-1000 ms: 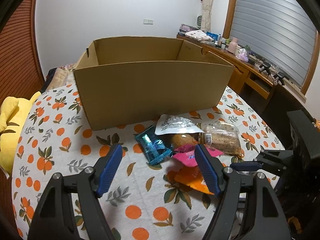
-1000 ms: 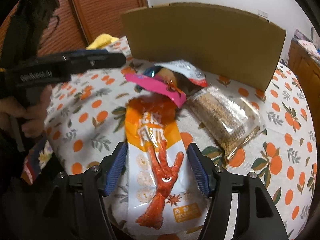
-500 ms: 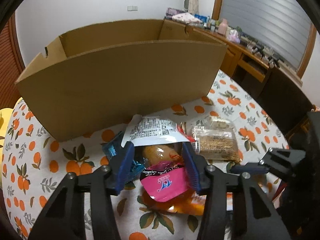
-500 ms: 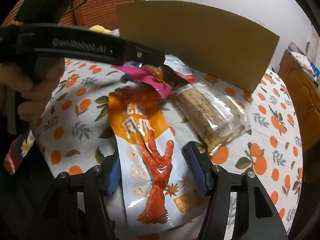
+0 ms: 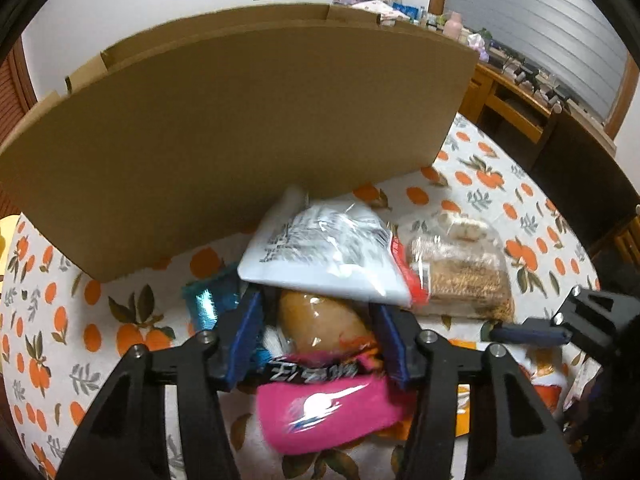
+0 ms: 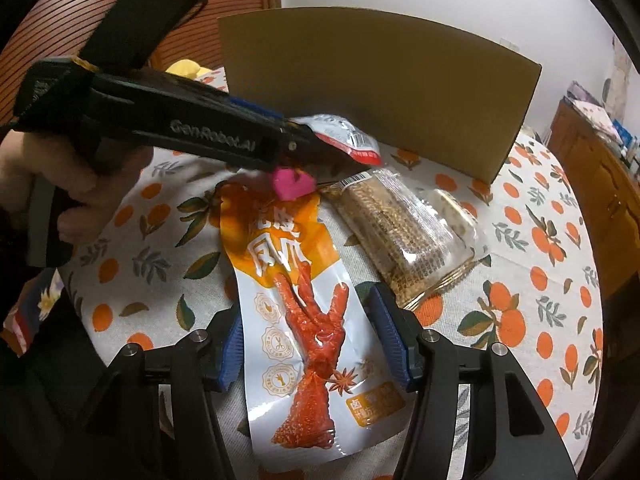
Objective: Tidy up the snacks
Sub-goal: 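Grasp the pink-tagged bag with the left tool while the right tool grasps the orange chicken-feet bag, then lift both held bags and carry them over the cardboard box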
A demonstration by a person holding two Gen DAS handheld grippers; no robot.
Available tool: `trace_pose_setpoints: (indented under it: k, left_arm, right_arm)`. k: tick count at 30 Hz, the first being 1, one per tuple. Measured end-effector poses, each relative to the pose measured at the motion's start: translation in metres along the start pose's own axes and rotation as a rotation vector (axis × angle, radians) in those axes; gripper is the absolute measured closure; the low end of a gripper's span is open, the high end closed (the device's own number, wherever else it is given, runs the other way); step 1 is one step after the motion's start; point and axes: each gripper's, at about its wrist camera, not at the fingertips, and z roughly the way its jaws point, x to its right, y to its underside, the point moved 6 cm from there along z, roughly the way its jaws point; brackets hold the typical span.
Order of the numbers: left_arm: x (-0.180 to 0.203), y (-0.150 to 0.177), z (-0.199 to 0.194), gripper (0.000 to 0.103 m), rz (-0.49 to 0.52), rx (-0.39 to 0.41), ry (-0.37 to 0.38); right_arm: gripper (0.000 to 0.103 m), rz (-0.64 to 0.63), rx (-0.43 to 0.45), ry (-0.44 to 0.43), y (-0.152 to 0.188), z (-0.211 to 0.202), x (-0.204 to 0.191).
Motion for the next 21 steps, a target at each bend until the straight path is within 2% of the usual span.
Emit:
trace_pose_setpoints:
  k: [6, 12, 16, 21]
  left_arm:
    - [-0.011, 0.009, -0.017, 0.066, -0.001, 0.032, 0.004]
    - [-0.023, 0.01, -0.044, 0.067, 0.008, 0.078, -0.021]
    - [-0.034, 0.001, -0.063, 0.067, 0.033, 0.121, -0.101]
    - [-0.042, -0.01, -0.084, 0.067, 0.027, 0.164, -0.11]
  right_arm:
    - [0.045, 0.006, 0.006, 0.001, 0.001, 0.0, 0.002]
    - [0.045, 0.006, 0.011, 0.004, -0.001, 0.002, 0.002]
    - [0.045, 0.006, 0.014, 0.004, -0.001, 0.002, 0.002]
    - [0.045, 0.006, 0.014, 0.004, -0.001, 0.001, 0.002]
